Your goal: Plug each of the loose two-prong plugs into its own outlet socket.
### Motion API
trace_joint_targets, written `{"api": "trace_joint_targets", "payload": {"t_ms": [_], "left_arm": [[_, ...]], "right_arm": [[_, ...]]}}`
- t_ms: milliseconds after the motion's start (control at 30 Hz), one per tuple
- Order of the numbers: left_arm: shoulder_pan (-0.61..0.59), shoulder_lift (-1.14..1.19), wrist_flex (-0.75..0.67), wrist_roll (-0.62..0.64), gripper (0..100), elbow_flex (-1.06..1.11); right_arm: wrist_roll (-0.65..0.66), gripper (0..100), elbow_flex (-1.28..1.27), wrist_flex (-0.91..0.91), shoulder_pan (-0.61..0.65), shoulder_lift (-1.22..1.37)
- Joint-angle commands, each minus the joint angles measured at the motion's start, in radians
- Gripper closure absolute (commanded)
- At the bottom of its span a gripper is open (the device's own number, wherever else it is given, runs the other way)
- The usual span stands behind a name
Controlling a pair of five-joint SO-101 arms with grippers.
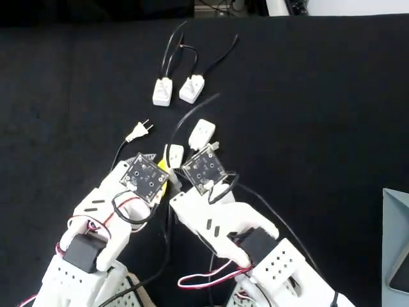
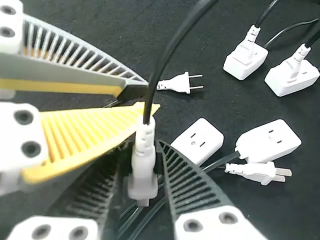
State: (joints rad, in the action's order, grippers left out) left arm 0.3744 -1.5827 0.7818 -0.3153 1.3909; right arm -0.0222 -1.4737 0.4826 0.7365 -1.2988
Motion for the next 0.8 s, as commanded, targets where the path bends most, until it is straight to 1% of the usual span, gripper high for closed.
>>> {"api": "trace_joint_targets", "payload": {"t_ms": [0, 133, 233, 300, 533, 767], "left_arm": [[-0.021, -0.009, -0.063, -0.008, 92, -0.056], [-0.076, -0.009, -0.098, -0.008, 92, -0.058], [-0.082, -0.009, -0.110, -0.008, 92, -0.061], [-0.071, -0.009, -0.110, -0.008, 92, -0.059], [0.042, -0.009, -0.101, -0.015, 92, -0.053], [0.059, -0.009, -0.101, -0.015, 92, -0.054]], "right_arm": [[-0.002, 98.6, 0.018, 0.005, 0.015, -0.021], [-0.005, 98.6, 0.035, 0.041, 0.026, -0.021], [-0.005, 98.6, 0.035, 0.041, 0.026, -0.021], [-0.002, 98.6, 0.035, 0.041, 0.026, -0.021], [-0.002, 98.6, 0.025, 0.043, 0.026, -0.021], [-0.002, 98.6, 0.015, 0.043, 0.021, -0.021]]}}
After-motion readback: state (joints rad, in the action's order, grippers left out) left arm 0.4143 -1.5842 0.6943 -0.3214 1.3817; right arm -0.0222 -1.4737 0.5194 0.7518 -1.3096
